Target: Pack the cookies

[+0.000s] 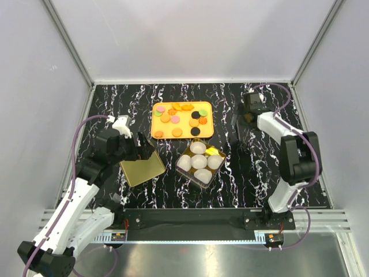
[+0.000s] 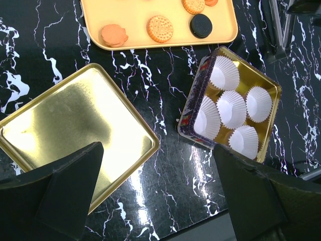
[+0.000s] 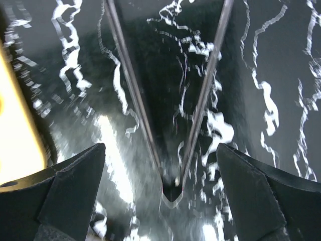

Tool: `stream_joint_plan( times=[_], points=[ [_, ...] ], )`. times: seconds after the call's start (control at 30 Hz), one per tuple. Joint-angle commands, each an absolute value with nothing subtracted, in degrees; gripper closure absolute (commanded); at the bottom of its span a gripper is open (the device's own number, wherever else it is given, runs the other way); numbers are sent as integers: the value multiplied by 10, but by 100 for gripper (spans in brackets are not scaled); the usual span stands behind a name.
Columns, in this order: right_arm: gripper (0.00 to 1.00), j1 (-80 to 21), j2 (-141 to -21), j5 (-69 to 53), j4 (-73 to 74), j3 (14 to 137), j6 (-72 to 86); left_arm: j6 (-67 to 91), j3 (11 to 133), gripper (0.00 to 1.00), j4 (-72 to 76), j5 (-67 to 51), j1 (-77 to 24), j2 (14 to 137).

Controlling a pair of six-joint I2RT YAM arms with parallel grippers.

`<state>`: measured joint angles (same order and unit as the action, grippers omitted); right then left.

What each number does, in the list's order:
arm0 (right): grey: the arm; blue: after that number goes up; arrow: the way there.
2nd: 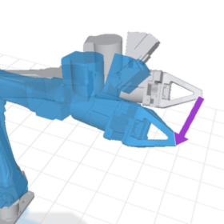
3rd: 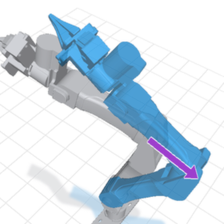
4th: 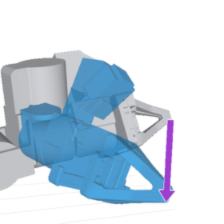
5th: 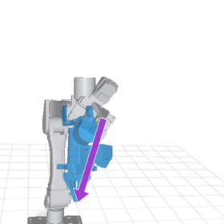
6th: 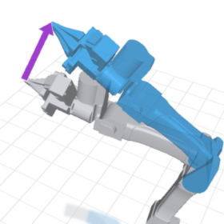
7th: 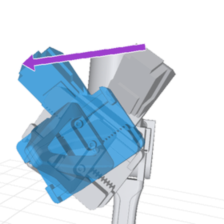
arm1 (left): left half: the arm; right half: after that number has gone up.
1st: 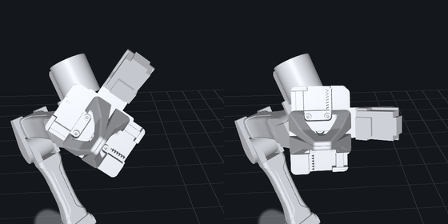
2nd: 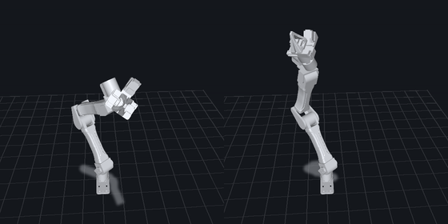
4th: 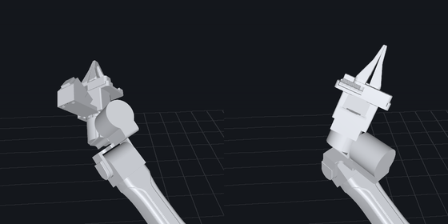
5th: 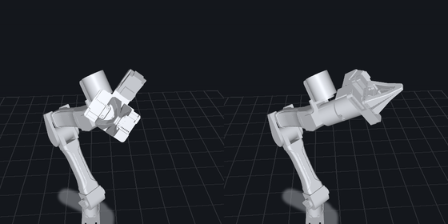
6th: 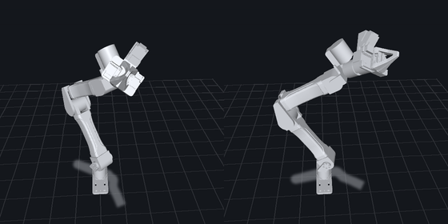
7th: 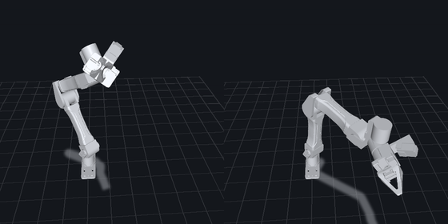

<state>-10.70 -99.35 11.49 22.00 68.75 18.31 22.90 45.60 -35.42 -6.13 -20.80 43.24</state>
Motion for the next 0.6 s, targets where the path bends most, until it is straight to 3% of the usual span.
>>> stream_joint_plan(
  times=[0.0,0.57],
  points=[
    [0,-102,-1043,152,192,738,148,221,456,1,-330,-74,-208,431],
    [3,-83,-1160,98,250,821,139,223,454,1,-334,-63,-208,439]
  ],
)
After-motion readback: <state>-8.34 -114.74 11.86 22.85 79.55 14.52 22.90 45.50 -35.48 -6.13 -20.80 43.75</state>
